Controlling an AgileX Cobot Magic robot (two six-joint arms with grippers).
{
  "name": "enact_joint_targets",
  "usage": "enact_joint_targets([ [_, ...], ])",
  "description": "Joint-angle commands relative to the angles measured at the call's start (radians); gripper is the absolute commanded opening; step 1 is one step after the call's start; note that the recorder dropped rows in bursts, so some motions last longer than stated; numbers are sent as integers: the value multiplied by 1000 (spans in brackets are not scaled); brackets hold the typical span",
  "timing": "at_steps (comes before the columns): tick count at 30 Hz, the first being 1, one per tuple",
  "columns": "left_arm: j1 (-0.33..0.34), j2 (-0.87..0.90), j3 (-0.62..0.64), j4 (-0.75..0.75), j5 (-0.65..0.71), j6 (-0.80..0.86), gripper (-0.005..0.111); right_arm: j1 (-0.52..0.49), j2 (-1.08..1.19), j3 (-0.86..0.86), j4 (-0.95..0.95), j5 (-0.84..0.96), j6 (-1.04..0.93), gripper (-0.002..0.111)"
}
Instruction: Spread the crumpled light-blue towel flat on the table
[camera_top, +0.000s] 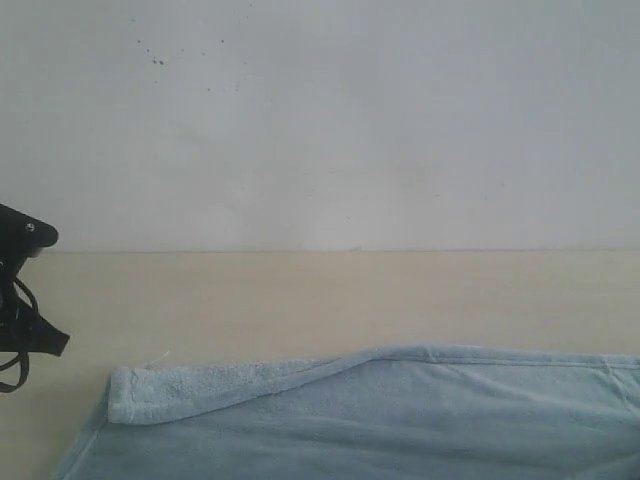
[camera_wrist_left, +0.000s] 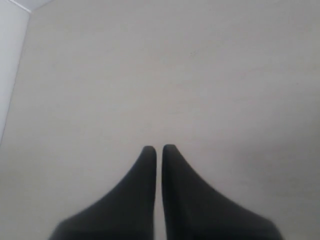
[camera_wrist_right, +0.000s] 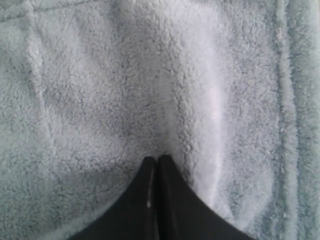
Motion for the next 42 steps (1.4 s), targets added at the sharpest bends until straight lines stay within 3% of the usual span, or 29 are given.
enact_joint_targets([
  [1,3,3,-5,-22,-77,7,4,19,-67,21,-29,40,-58,0],
  [3,3,6,-5,-64,-125,52,4,50,-98,21,-29,40,-72,0],
  [9,3,6,-5,-376,-217,392,7,135,-127,21,-29,40,-72,0],
  [17,3,6,-5,-501,-247,424,47,228,-127,21,-29,45,-72,0],
  [19,3,6,-5,-555,-245,466,52,241,-127,21,-29,45,-74,0],
  [29,3,31,-5,-1222,-331,1030,52,249,-127,21,-29,61,-99,0],
  [42,3,119,-5,-1284,-394,1101,52,249,-127,21,-29,67,-124,0],
])
